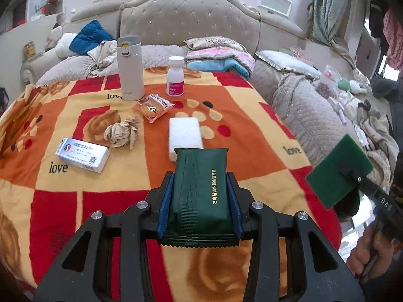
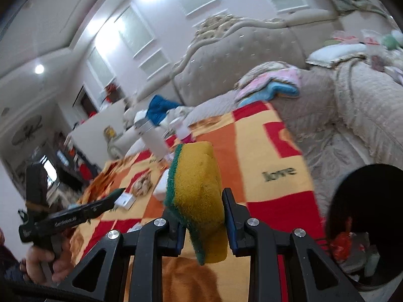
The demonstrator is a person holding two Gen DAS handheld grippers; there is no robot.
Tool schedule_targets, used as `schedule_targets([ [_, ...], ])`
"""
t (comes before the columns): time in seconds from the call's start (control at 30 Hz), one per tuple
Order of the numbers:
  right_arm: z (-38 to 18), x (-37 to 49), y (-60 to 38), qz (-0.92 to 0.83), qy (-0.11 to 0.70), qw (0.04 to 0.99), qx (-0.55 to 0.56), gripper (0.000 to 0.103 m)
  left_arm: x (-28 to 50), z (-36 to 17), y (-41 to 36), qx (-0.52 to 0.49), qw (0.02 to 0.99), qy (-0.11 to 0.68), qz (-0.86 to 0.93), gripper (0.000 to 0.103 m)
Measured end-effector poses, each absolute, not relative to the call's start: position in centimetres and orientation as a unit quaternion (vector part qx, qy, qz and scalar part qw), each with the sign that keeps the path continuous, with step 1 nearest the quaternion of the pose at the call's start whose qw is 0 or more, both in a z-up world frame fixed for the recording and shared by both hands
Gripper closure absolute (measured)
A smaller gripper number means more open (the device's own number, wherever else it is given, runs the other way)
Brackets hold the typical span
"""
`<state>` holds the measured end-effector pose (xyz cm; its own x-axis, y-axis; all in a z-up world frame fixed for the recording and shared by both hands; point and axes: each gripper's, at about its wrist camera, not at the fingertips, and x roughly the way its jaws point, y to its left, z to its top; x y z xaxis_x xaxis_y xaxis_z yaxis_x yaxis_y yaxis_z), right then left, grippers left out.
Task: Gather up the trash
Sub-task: 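Carry the sponge and green pouch over the black bin and open both grippers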
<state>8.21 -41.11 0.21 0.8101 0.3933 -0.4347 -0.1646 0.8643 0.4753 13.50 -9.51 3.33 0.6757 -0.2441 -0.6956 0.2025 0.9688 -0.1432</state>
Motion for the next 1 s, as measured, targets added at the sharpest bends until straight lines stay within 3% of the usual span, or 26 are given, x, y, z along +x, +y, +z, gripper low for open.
schedule_targets([
  [0.2, 0.6, 6.5, -44.1, 0.125, 0.259, 0.935, 0.209, 0.078, 13.8, 3.2, -13.1, -0.040, 0.915, 0.381, -0.125, 0.065],
  [0.6, 0.4, 2.0, -54.4, -0.019, 0.222, 0.939, 0.261, 0.078, 13.3, 1.3, -29.0, 0.019, 0.885, 0.382, -0.266, 0.065],
  [1.0, -1.3, 2.7, -58.1, -0.096, 0.266, 0.928, 0.242, 0.078, 14.0, -2.8, -39.7, 0.061, 0.826, 0.400, -0.392, 0.065],
])
